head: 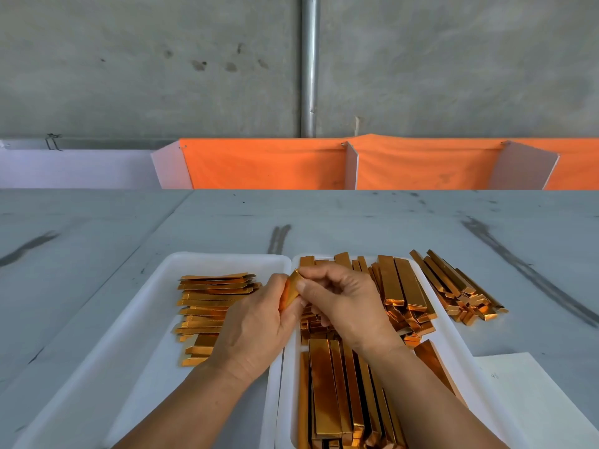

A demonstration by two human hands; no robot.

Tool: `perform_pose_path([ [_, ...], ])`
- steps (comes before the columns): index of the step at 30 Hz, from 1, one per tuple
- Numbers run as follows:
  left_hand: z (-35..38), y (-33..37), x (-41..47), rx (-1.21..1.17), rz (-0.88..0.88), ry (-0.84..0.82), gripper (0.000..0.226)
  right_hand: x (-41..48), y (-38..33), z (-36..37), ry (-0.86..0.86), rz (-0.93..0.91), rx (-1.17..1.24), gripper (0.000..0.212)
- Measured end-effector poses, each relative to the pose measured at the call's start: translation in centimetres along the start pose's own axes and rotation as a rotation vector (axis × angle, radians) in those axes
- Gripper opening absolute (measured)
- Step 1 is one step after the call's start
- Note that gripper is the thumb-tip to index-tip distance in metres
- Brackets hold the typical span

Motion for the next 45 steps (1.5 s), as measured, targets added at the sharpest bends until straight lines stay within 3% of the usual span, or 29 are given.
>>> perform_pose_path([
  [4,0.1,0.0,0.0,0.047,-0.021,-0.003,0.064,-0.1,0.2,0.2,0.039,-0.014,-0.04,0.023],
  [28,0.0,0.3,0.1,0.042,0.011,-0.032,0.065,0.2,0.6,0.1,0.072,0.074,-0.053,0.013],
  [36,-0.2,0.1,0.2,-0.304,-0.143,-0.057,0.032,0.5,0.4,-0.3,0.159,0.061,-0.033,0.018],
  [45,0.3,-0.4,0.1,-0.493,-0.279,-0.094,0.03,0.6,0.5,-0.7,0.193,0.067,-0.07,0.02],
])
Point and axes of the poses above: each hand's wrist, its own x-axis towards the middle knuckle, its own z-axis out of the palm, y = z × x, the point moved 2 cm from there along x, towards the middle knuckle, and after that the axes turned 2 degrees about -x, right-handed, at the moved point
